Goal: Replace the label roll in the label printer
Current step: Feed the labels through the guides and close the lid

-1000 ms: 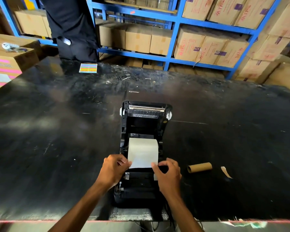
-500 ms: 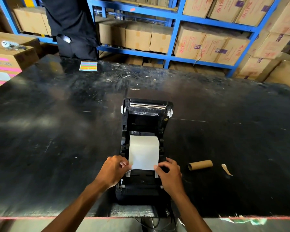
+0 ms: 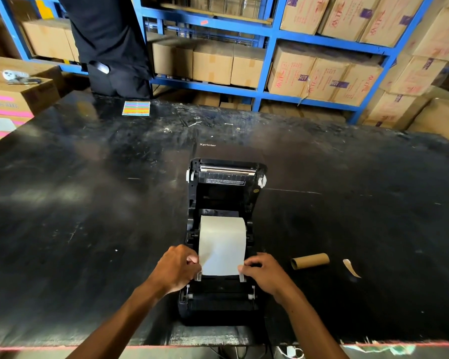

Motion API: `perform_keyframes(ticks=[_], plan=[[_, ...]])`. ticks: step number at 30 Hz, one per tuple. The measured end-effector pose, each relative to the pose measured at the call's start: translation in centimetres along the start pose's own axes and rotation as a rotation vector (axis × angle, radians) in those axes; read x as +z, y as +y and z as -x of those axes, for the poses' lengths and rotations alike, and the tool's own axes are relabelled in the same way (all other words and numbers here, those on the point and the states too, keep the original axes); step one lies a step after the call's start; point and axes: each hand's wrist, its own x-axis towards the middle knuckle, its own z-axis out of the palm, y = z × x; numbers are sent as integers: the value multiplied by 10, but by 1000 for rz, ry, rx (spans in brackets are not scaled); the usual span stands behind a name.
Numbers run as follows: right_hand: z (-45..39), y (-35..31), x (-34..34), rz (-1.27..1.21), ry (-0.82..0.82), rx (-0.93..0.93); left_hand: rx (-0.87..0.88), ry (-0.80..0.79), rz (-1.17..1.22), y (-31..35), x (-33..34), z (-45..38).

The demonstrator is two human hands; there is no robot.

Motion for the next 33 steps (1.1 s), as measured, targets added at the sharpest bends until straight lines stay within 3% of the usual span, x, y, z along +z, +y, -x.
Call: perform_keyframes(ticks=[6, 15, 33], plan=[[-4, -4, -4, 65, -47, 28, -89, -26, 49, 4, -1, -6], [-4, 1, 4, 12, 82, -8, -148, -33, 2, 9, -3, -10], [-9, 3, 3, -3, 84, -39, -91, -91, 14, 1, -6, -11]])
